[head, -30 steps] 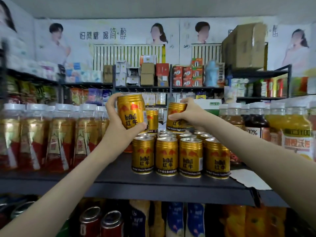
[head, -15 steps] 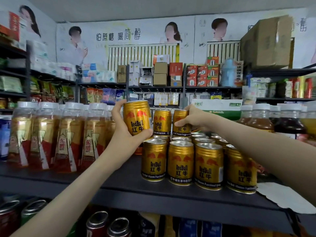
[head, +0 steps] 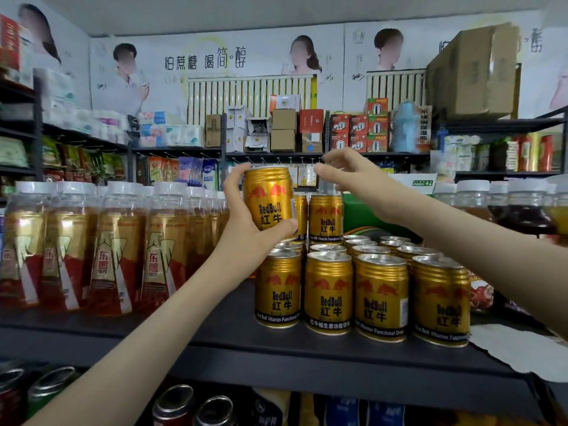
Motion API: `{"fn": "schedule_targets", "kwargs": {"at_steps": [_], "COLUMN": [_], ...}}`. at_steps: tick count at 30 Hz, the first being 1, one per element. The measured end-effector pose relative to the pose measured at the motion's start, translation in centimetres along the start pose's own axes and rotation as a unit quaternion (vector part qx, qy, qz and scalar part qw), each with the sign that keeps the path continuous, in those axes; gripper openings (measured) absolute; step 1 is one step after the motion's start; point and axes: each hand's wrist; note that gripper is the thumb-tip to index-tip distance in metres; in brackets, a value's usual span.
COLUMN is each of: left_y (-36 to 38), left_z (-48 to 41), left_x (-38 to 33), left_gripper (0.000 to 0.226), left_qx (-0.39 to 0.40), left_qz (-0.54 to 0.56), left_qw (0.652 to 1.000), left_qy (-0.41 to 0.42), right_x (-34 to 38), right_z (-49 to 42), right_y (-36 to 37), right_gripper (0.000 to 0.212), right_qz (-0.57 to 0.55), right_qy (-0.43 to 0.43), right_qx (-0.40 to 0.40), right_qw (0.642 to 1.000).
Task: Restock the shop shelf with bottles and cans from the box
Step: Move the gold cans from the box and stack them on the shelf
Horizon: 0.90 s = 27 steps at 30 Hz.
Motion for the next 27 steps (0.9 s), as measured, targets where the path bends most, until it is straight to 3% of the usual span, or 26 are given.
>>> {"fn": "schedule_targets", "kwargs": {"at_steps": [3, 5, 8, 11, 16, 21, 27], "left_y": [1.9, 3.2, 4.4, 4.4, 2.2, 0.8, 0.1], "left_z": [-0.7, -1.0, -1.4, -1.8, -0.8, 1.5, 2.0], "left_x": [-0.7, -1.1, -1.3, -0.9, 0.8, 3.0, 4.2], "left_gripper": [0.09, 0.09, 0.092, 0.098, 0.061, 0.067, 0.055], "left_qx": [0.028, 0.046, 0.079, 0.161, 0.176, 0.169, 0.153], "left_qz": [-0.011, -0.005, -0.028, -0.132, -0.326, -0.335, -0.325], "left_qw": [0.999, 0.997, 0.995, 0.977, 0.922, 0.917, 0.91], "left_qy": [0.038, 0.054, 0.053, 0.052, 0.115, 0.132, 0.207], "right_x": [2.9, 3.2, 2.2, 0.3, -3.3, -5.4, -6.8], "right_z": [2.5, 3.4, 3.4, 3.2, 2.6, 1.1, -0.2], "right_y": [-0.1, 0.0, -1.0, -2.5, -3.8, -3.9, -3.0], "right_gripper": [0.068, 0.068, 0.055, 0.043, 0.044, 0.042, 0.036], "right_qz": [-0.054, -0.067, -0.107, -0.102, -0.022, -0.035, 0.012], "right_qy": [0.005, 0.02, 0.058, 0.092, 0.157, 0.23, 0.254], "right_qx": [0.109, 0.135, 0.117, 0.101, 0.041, 0.024, 0.052], "right_qw": [0.993, 0.988, 0.986, 0.985, 0.986, 0.972, 0.966]}}
Point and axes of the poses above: each hand's wrist, its own z-axis away from the middle knuckle, its own y-axis out of the palm, x = y × z, and after that the axes turned 11 degrees about -x, right-handed
